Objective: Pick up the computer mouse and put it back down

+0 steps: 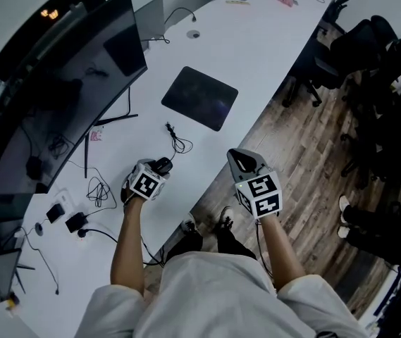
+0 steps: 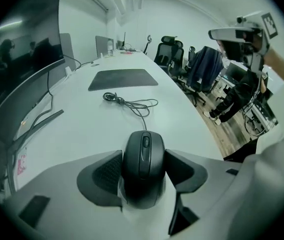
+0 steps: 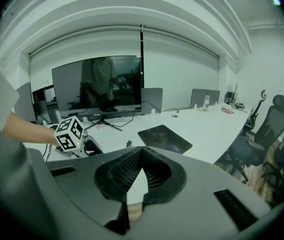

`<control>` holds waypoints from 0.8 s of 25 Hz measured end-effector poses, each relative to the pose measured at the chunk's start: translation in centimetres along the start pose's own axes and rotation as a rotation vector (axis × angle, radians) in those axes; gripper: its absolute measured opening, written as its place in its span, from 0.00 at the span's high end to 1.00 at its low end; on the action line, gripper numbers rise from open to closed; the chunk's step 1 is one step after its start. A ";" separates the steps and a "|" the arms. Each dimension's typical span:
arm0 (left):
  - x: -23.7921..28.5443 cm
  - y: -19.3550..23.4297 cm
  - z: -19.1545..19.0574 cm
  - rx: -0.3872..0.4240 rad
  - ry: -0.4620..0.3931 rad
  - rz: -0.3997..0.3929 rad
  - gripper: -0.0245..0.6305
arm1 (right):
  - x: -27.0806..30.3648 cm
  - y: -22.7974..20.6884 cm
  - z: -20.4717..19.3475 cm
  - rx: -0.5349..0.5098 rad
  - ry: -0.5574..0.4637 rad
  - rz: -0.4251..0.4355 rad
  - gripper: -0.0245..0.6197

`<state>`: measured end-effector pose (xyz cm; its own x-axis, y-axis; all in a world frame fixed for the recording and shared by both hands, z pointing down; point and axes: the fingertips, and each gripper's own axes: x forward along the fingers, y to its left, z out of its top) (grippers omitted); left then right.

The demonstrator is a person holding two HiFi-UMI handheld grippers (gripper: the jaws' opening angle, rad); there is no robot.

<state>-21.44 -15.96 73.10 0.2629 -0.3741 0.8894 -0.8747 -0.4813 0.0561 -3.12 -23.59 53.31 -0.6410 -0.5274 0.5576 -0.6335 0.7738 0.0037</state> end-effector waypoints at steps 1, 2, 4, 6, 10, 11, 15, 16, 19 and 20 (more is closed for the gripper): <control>-0.1 0.1 0.3 -0.021 -0.019 -0.006 0.53 | -0.2 -0.3 0.1 0.004 -0.003 -0.013 0.94; -0.4 0.2 0.5 -0.045 -0.044 -0.013 0.54 | -0.4 -0.5 0.1 0.008 -0.004 -0.024 0.94; -1.1 0.5 1.1 -0.083 -0.102 -0.021 0.54 | -0.7 -0.7 0.3 0.016 -0.011 -0.043 0.94; -2.1 1.0 2.2 -0.083 -0.151 -0.010 0.54 | -1.3 -1.0 0.7 0.016 -0.023 -0.064 0.94; -4.7 2.1 5.2 -0.101 -0.271 0.020 0.54 | -2.7 -1.6 2.1 -0.003 -0.048 -0.111 0.94; -5.5 2.5 6.1 -0.116 -0.308 0.028 0.54 | -3.0 -1.7 2.5 -0.003 -0.057 -0.122 0.94; -8.6 3.9 9.5 -0.167 -0.447 0.065 0.54 | -4.3 -2.7 4.1 0.004 -0.103 -0.158 0.94; -9.3 4.3 10.4 -0.179 -0.478 0.074 0.54 | -4.5 -3.1 4.5 0.002 -0.110 -0.165 0.94; -11.2 5.1 13.1 -0.194 -0.540 0.090 0.55 | -4.8 -4.6 5.7 -0.004 -0.134 -0.173 0.94; -11.7 5.2 13.9 -0.187 -0.550 0.095 0.55 | -4.7 -5.1 6.1 -0.004 -0.144 -0.172 0.94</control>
<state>-23.37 -25.12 56.66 0.3093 -0.7890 0.5309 -0.9484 -0.2969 0.1113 0.48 -27.21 45.62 -0.5787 -0.6964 0.4245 -0.7375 0.6690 0.0921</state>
